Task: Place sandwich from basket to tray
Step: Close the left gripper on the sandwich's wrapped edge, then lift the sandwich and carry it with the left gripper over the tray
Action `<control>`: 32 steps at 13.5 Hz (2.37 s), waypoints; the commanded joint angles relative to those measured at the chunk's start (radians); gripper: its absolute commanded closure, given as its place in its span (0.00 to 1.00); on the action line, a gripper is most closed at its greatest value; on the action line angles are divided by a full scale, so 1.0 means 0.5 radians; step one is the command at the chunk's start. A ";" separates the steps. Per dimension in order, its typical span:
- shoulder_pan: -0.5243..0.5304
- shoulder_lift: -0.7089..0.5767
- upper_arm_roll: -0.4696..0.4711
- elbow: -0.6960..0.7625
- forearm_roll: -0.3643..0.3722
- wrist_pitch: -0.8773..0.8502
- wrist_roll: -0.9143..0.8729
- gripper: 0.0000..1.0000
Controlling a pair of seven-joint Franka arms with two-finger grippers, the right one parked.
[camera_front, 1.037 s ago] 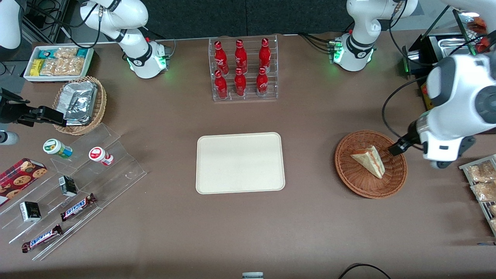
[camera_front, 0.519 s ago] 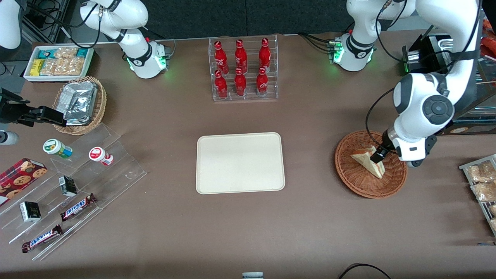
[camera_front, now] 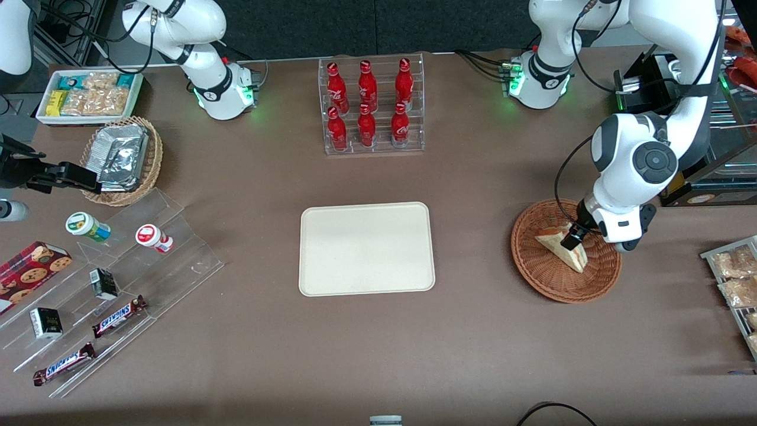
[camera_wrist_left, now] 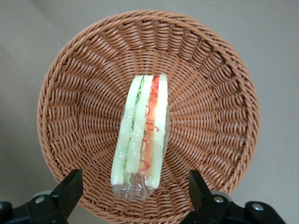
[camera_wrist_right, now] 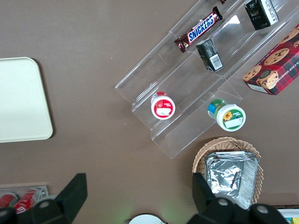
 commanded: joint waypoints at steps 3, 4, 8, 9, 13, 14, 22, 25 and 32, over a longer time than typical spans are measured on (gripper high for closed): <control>-0.024 0.027 0.016 -0.127 0.036 0.209 -0.059 0.00; -0.024 0.043 0.016 -0.134 0.036 0.234 -0.059 0.00; -0.027 0.092 0.016 -0.143 0.036 0.271 -0.059 0.00; -0.027 0.107 0.019 -0.140 0.036 0.277 -0.059 0.00; -0.030 0.129 0.016 -0.100 0.033 0.280 -0.129 0.88; -0.030 0.129 0.016 -0.091 0.033 0.277 -0.130 1.00; -0.189 0.040 0.013 0.384 0.036 -0.494 -0.130 1.00; -0.355 0.049 0.010 0.822 0.030 -1.062 -0.127 1.00; -0.950 0.346 0.010 1.283 0.009 -1.187 0.033 1.00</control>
